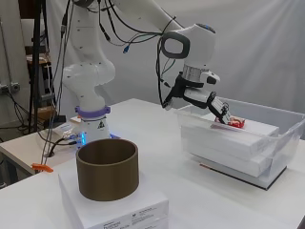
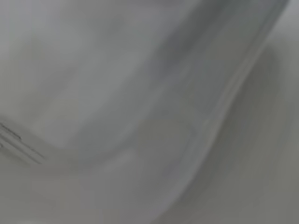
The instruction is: Teleoperate dual arm-hand system to remove items from a box
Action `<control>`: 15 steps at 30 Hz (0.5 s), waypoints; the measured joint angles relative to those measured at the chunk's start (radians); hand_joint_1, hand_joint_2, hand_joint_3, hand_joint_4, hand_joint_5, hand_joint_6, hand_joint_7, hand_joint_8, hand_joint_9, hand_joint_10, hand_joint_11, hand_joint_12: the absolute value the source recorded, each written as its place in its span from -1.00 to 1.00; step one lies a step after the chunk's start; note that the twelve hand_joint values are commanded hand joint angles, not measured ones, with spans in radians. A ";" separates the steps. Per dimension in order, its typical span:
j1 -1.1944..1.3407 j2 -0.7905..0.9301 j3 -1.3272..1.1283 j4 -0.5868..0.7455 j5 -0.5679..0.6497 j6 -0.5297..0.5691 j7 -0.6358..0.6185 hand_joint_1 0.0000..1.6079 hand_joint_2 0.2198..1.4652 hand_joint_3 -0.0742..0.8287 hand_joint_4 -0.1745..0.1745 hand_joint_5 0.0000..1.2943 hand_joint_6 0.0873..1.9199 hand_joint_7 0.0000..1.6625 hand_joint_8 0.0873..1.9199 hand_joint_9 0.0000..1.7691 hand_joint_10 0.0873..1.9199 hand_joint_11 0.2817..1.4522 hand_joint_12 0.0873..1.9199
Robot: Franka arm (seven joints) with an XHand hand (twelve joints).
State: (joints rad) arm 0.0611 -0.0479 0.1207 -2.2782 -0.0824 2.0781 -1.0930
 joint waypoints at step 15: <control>-0.038 0.292 -0.001 0.333 0.127 -0.323 -0.106 0.48 0.40 -0.84 -0.31 0.56 -0.26 0.35 0.10 0.44 0.34 -0.16 0.56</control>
State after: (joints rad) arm 0.0230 0.2444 0.1194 -1.9449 0.0446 1.7555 -1.1987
